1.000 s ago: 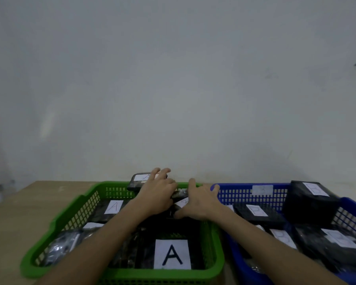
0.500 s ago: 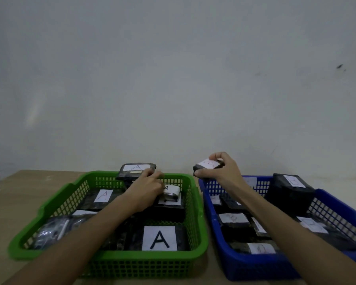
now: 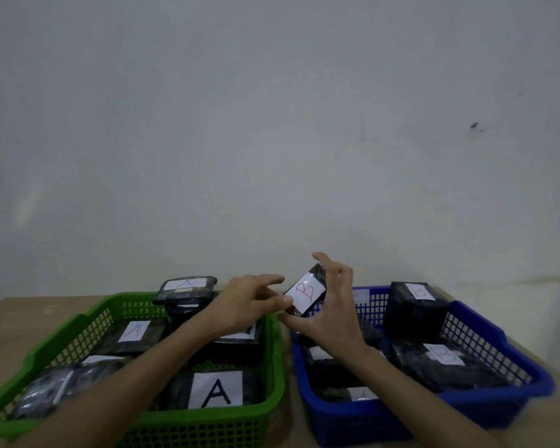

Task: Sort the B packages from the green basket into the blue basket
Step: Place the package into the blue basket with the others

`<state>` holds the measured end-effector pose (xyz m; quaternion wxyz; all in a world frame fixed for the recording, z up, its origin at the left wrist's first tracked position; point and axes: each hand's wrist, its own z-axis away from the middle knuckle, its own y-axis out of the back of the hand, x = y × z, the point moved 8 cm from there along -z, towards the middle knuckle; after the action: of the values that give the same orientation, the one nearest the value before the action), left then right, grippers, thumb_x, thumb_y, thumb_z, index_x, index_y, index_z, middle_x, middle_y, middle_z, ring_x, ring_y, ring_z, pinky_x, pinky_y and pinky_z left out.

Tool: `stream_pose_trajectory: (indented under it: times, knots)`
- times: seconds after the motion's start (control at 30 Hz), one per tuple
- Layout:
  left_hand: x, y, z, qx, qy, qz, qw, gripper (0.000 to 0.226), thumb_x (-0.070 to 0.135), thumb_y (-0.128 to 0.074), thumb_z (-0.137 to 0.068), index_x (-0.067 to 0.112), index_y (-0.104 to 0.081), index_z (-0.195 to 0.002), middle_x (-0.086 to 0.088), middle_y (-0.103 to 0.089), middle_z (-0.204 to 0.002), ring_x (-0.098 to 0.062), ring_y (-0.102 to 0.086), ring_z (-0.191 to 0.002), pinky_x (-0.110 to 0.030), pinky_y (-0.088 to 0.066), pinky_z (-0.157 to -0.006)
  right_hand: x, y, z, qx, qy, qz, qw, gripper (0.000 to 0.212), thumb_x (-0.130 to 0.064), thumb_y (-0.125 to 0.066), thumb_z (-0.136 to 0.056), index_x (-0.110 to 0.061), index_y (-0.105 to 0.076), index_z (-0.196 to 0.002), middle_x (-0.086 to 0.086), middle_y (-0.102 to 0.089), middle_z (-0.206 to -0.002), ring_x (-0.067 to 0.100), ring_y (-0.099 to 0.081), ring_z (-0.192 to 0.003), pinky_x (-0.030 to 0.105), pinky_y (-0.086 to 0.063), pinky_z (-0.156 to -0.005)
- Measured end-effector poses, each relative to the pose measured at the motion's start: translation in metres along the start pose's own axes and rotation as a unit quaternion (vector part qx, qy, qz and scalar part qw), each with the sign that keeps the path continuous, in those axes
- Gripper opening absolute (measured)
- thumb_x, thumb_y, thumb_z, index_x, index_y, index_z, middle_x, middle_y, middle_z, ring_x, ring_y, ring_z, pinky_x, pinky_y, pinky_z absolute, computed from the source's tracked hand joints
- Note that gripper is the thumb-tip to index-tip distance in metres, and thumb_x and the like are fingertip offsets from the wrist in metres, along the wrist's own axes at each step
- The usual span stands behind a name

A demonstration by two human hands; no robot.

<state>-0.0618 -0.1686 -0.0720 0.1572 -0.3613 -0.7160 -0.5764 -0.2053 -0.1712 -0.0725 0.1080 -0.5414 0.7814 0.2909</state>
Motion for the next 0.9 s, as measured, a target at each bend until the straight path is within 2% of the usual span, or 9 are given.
stream_pose_trajectory:
  times: [0.13,0.23,0.3,0.33,0.4,0.5,0.7,0.83,0.9]
  knots:
    - [0.012,-0.014,-0.012,0.015,-0.003,0.025,1.0,0.054,0.029,-0.071,-0.077,0.023,-0.051,-0.127,0.001,-0.075,-0.098,-0.003,-0.066,-0.089,-0.021,-0.048,-0.082,0.009,0.017,0.002,-0.001,0.008,0.041,0.999,0.069,-0.036,-0.082,-0.059,-0.018,-0.053,-0.119,0.004,-0.03,-0.113,-0.001,-0.045,-0.088,0.001,-0.044,-0.065]
    - [0.016,-0.027,-0.021,0.031,0.0,0.077,0.997,0.046,0.026,-0.072,-0.077,0.021,-0.056,-0.119,0.004,-0.075,-0.084,-0.005,-0.068,-0.081,-0.027,-0.052,-0.081,0.026,0.032,0.002,-0.006,-0.009,0.053,0.999,0.064,-0.037,-0.08,-0.061,-0.016,-0.054,-0.116,0.003,-0.031,-0.113,0.003,-0.044,-0.09,0.0,-0.043,-0.069]
    - [0.02,-0.036,-0.028,0.054,-0.019,0.047,0.997,0.038,0.026,-0.067,-0.082,0.018,-0.057,-0.117,0.006,-0.072,-0.082,-0.007,-0.067,-0.08,-0.022,-0.053,-0.074,0.045,0.05,0.0,0.016,-0.045,0.083,0.995,0.063,-0.038,-0.077,-0.062,-0.017,-0.053,-0.116,0.0,-0.031,-0.111,0.008,-0.043,-0.093,0.001,-0.042,-0.069]
    - [0.02,-0.039,-0.029,0.062,-0.029,0.023,0.997,0.036,0.027,-0.065,-0.083,0.017,-0.057,-0.117,0.006,-0.07,-0.084,-0.007,-0.065,-0.081,-0.015,-0.051,-0.07,0.059,0.06,-0.002,0.032,-0.084,0.092,0.992,0.063,-0.036,-0.077,-0.061,-0.018,-0.053,-0.116,-0.001,-0.033,-0.111,0.011,-0.043,-0.096,0.005,-0.042,-0.073]
    - [0.018,-0.054,-0.031,0.055,-0.045,-0.02,0.997,0.036,0.026,-0.063,-0.085,0.016,-0.056,-0.118,0.006,-0.067,-0.089,-0.004,-0.06,-0.08,-0.005,-0.044,-0.065,0.096,0.083,-0.002,0.035,-0.189,0.111,0.975,0.064,-0.034,-0.078,-0.059,-0.023,-0.052,-0.116,-0.001,-0.044,-0.111,0.019,-0.043,-0.105,0.028,-0.045,-0.085]
    - [0.007,-0.076,-0.029,0.038,-0.062,-0.111,0.991,0.033,0.029,-0.059,-0.087,0.017,-0.058,-0.118,0.004,-0.066,-0.1,-0.009,-0.056,-0.089,-0.019,-0.045,-0.076,0.137,0.1,0.004,-0.056,-0.28,0.119,0.951,0.068,-0.029,-0.08,-0.055,-0.028,-0.049,-0.115,-0.002,-0.051,-0.108,0.024,-0.043,-0.11,0.046,-0.046,-0.092]
    - [0.003,-0.079,-0.027,0.074,-0.086,-0.143,0.983,0.023,0.033,-0.048,-0.091,0.023,-0.062,-0.107,0.001,-0.064,-0.097,-0.013,-0.052,-0.09,-0.031,-0.044,-0.079,0.149,0.093,-0.005,-0.242,-0.245,0.146,0.927,0.084,-0.013,-0.077,-0.055,-0.02,-0.038,-0.129,-0.003,-0.045,-0.118,0.016,-0.047,-0.104,0.027,-0.047,-0.077]
    - [0.004,-0.081,-0.026,0.075,-0.094,-0.149,0.981,0.022,0.033,-0.044,-0.093,0.025,-0.063,-0.102,0.003,-0.062,-0.092,-0.011,-0.048,-0.086,-0.028,-0.04,-0.075,0.157,0.069,-0.01,-0.423,-0.23,0.259,0.837,0.084,-0.007,-0.079,-0.053,-0.021,-0.042,-0.127,0.0,-0.05,-0.12,0.021,-0.048,-0.107,0.03,-0.043,-0.076]
    - [0.004,-0.081,-0.026,0.073,-0.095,-0.148,0.982,0.023,0.033,-0.043,-0.093,0.025,-0.063,-0.099,0.004,-0.062,-0.091,-0.01,-0.048,-0.085,-0.027,-0.04,-0.074,0.165,0.065,-0.009,-0.464,-0.241,0.299,0.798,0.088,-0.007,-0.084,-0.051,-0.022,-0.042,-0.127,0.003,-0.052,-0.126,0.025,-0.048,-0.11,0.033,-0.043,-0.08]
